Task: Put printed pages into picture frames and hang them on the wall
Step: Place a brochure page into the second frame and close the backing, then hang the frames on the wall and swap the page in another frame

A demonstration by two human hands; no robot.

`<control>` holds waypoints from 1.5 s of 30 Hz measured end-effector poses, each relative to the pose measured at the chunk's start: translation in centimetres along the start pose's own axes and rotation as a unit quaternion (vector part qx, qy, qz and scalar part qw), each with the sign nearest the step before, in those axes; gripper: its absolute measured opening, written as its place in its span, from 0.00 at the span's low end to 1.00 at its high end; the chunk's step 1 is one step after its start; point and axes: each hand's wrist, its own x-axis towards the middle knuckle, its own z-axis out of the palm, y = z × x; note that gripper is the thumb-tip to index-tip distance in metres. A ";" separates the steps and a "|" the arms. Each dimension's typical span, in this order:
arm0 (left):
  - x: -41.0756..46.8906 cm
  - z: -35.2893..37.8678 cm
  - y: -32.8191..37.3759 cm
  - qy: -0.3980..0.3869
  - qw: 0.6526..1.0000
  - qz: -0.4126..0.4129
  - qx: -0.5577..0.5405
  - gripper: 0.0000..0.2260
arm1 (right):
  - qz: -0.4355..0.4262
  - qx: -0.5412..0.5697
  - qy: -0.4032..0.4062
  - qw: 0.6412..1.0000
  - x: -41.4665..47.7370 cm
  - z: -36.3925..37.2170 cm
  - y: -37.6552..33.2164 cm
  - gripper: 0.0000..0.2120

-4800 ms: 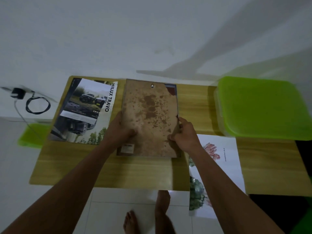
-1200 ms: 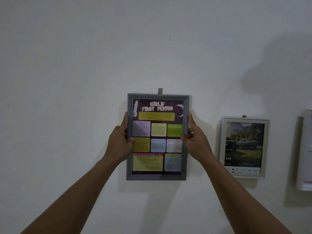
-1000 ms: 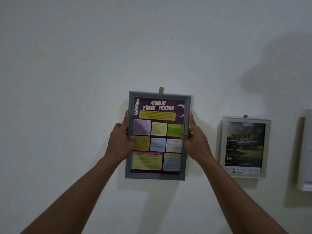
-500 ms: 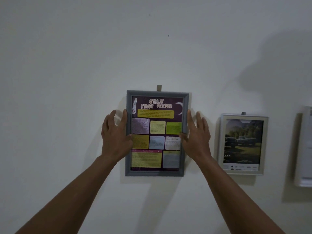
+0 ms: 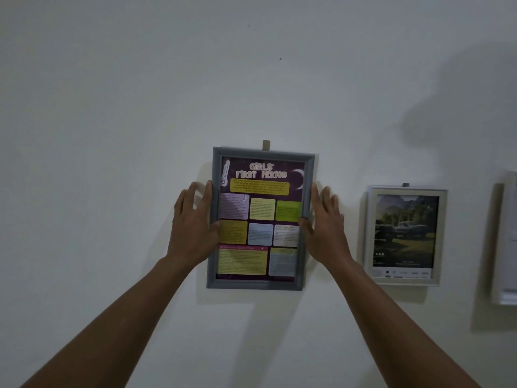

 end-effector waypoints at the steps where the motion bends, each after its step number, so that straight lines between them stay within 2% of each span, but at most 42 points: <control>1: 0.0 0.0 0.0 -0.003 1.000 -0.003 -0.001 0.40 | 0.000 0.002 -0.001 1.000 0.0 0.0 0.0 0.38; 25: 0.0 -0.5 -0.5 -0.022 1.000 0.003 0.004 0.43 | 0.011 0.043 -0.013 0.999 -0.2 -1.0 -0.1 0.35; 38: -1.7 -1.6 1.7 -0.045 0.998 -0.038 -0.011 0.41 | 0.016 0.024 -0.052 0.998 -2.4 -3.6 -0.1 0.34; 45: -2.3 -2.3 4.4 -0.006 1.000 0.019 -0.016 0.37 | 0.008 0.015 -0.060 0.998 -3.9 -5.9 -0.7 0.32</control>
